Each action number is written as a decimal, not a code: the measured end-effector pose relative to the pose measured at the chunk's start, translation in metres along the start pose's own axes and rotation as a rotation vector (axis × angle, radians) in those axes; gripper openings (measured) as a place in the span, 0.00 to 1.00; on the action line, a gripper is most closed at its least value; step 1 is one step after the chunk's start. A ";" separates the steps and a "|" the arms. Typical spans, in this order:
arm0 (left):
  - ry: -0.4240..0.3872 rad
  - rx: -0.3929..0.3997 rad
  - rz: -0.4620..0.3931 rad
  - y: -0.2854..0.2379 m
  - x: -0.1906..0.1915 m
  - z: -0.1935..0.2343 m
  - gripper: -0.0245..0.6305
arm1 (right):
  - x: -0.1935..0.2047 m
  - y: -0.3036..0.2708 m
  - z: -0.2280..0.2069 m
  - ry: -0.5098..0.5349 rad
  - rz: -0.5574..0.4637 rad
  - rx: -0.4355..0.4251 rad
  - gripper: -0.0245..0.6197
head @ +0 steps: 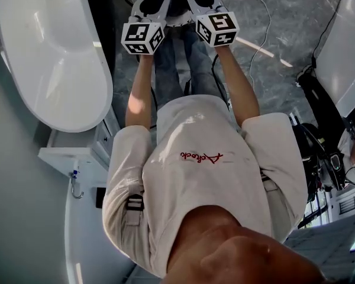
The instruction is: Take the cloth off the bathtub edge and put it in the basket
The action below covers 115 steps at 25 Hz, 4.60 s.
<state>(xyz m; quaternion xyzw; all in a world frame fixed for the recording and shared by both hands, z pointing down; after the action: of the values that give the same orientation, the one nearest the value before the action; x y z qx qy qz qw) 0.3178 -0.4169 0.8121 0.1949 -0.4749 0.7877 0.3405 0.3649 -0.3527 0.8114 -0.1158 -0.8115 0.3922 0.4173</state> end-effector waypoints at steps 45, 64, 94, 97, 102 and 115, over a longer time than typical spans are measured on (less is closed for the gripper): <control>-0.077 -0.116 0.055 0.003 -0.002 0.003 0.04 | -0.003 0.002 -0.015 0.026 0.013 0.098 0.05; -0.211 -0.140 -0.114 0.060 -0.109 -0.056 0.04 | -0.101 0.100 -0.001 0.080 -0.196 0.101 0.05; -0.363 -0.165 -0.310 0.115 -0.266 -0.120 0.04 | -0.243 0.219 -0.006 0.189 -0.470 0.140 0.05; -0.374 -0.174 -0.332 0.116 -0.286 -0.118 0.04 | -0.260 0.220 -0.009 0.201 -0.491 0.138 0.05; -0.376 -0.188 -0.354 0.129 -0.293 -0.116 0.04 | -0.272 0.226 -0.003 0.225 -0.509 0.141 0.05; -0.383 -0.220 -0.393 0.149 -0.315 -0.110 0.04 | -0.287 0.232 0.006 0.249 -0.524 0.144 0.05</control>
<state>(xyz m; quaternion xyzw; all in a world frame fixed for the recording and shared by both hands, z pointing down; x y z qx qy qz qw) 0.4300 -0.4779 0.4695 0.3901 -0.5664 0.5992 0.4098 0.5075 -0.3494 0.4711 0.0801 -0.7263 0.3107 0.6078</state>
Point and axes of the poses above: the fingertips, and each gripper's own axes: y backward along the fingers, z to its left, x out of its underside, the point moved 2 cm from there along y, backward along the fingers, and after that the axes turned 15 degrees about z, right-handed, at the moved point
